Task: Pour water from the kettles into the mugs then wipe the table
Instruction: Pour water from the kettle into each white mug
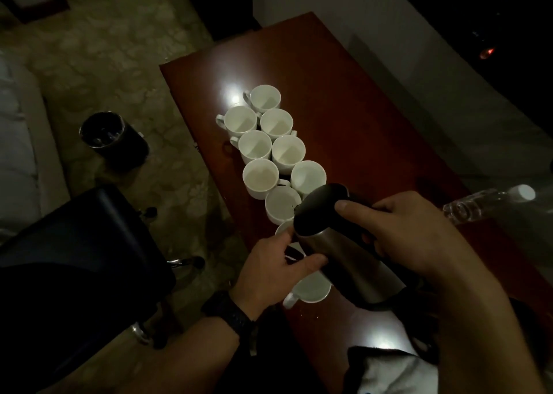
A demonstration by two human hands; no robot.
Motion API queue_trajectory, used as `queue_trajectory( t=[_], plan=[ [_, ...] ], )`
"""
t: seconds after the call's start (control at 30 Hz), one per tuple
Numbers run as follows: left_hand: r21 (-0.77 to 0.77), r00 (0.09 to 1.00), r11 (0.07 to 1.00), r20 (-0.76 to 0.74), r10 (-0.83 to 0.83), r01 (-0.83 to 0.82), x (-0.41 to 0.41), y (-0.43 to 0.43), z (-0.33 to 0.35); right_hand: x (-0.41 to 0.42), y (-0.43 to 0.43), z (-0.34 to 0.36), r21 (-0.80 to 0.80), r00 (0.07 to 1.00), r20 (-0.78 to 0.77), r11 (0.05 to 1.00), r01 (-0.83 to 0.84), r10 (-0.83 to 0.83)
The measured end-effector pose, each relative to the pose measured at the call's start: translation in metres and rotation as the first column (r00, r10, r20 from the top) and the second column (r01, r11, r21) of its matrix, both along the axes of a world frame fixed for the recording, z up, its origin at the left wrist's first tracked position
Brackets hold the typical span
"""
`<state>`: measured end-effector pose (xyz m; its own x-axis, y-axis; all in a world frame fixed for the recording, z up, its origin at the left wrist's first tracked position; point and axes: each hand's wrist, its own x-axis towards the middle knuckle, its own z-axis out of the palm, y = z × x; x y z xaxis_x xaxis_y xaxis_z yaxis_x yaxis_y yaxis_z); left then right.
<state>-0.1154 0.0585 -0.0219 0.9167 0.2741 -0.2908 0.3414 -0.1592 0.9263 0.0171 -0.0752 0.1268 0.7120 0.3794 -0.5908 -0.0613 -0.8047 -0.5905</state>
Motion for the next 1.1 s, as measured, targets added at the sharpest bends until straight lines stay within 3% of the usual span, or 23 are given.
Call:
queue_trajectory(
  t=[1.1],
  plan=[
    [-0.022, 0.999, 1.000, 0.032, 0.012, -0.012, 0.0023, 0.0025, -0.0080, 0.0062, 0.0065, -0.0044, -0.015, 1.000, 0.007, 1.000, -0.010, 0.010]
  ],
)
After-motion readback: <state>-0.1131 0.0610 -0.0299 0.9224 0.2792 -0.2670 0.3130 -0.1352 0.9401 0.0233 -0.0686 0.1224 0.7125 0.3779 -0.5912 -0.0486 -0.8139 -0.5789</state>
